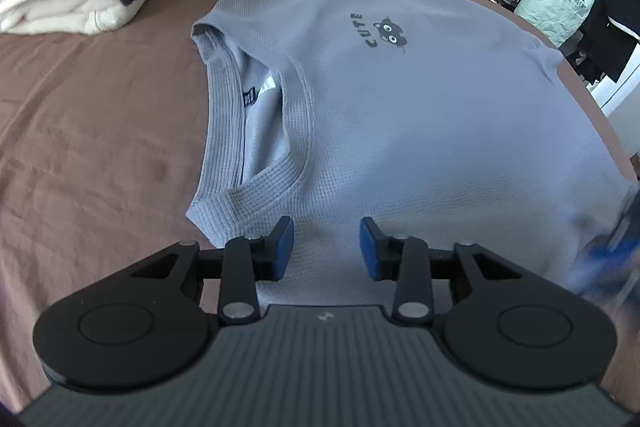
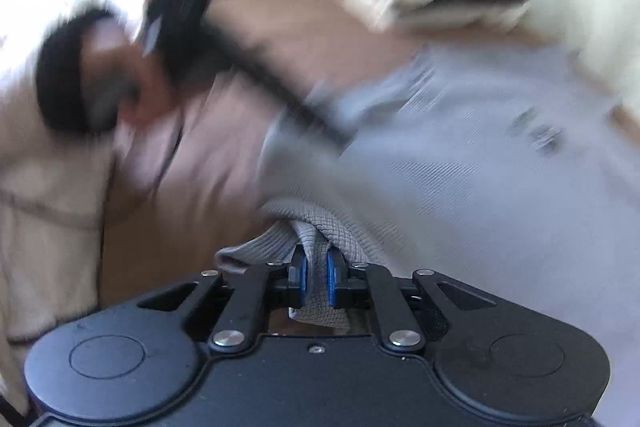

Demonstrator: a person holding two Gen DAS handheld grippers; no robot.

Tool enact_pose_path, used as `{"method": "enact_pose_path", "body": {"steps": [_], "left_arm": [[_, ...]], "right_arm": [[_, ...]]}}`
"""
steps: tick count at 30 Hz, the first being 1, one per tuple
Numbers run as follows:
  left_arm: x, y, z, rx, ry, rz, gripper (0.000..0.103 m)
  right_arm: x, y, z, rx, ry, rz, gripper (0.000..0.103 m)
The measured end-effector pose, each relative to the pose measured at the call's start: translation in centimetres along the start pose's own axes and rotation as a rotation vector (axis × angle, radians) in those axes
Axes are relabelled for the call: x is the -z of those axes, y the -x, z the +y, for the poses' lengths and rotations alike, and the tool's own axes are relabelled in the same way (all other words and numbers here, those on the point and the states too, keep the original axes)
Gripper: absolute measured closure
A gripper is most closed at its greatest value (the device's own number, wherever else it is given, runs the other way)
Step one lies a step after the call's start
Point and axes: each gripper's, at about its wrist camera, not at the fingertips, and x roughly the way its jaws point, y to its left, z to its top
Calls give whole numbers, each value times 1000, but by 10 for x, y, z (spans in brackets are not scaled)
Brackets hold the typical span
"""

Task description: Fold clothes

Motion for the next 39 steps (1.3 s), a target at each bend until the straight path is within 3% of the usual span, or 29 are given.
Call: {"method": "enact_pose_path", "body": {"steps": [6, 10, 14, 17, 18, 19, 20, 23, 26, 29, 30, 31, 33, 36, 38, 39], "left_arm": [[-1, -2, -4, 57, -5, -4, 67], [-2, 8, -17, 120, -59, -61, 59], [-2, 22, -36, 162, -154, -147, 55], [-3, 24, -46, 282, -172, -175, 38], [-3, 20, -51, 316, -189, -163, 24], [-4, 14, -57, 344, -212, -147, 17], [-4, 8, -64, 338, -241, -139, 17], [-6, -23, -79, 171, -321, -141, 17], [-5, -48, -72, 46, -330, -128, 19], [-6, -51, -60, -20, -311, -156, 55], [-9, -47, -56, -18, -293, -176, 83], [-12, -41, -55, -34, -282, -197, 89], [-19, -27, -54, -77, -266, -242, 89], [-26, -14, -42, -52, -181, -274, 89], [-28, -20, -29, -89, -105, -216, 81], [-28, -26, -21, -116, -50, -159, 65]], "right_arm": [[-19, 59, -82, 282, -182, -204, 92], [-28, 52, -119, 321, -311, -277, 92], [-41, 40, -125, 383, -324, -294, 92], [-58, 38, -131, 413, -358, -323, 92], [-64, 37, -133, 422, -370, -333, 92], [-68, 34, -138, 433, -385, -333, 92], [-71, 29, -144, 444, -404, -324, 94], [-79, 15, -164, 479, -459, -297, 94], [-64, 4, -179, 536, -505, -250, 93], [-29, 12, -190, 569, -622, -249, 85], [-16, 18, -194, 581, -665, -253, 80], [-2, 27, -197, 593, -710, -262, 77], [27, 44, -204, 624, -790, -260, 75], [65, 67, -212, 623, -914, -213, 75], [90, 81, -217, 592, -1043, -165, 75], [103, 87, -218, 585, -1099, -142, 75]]}}
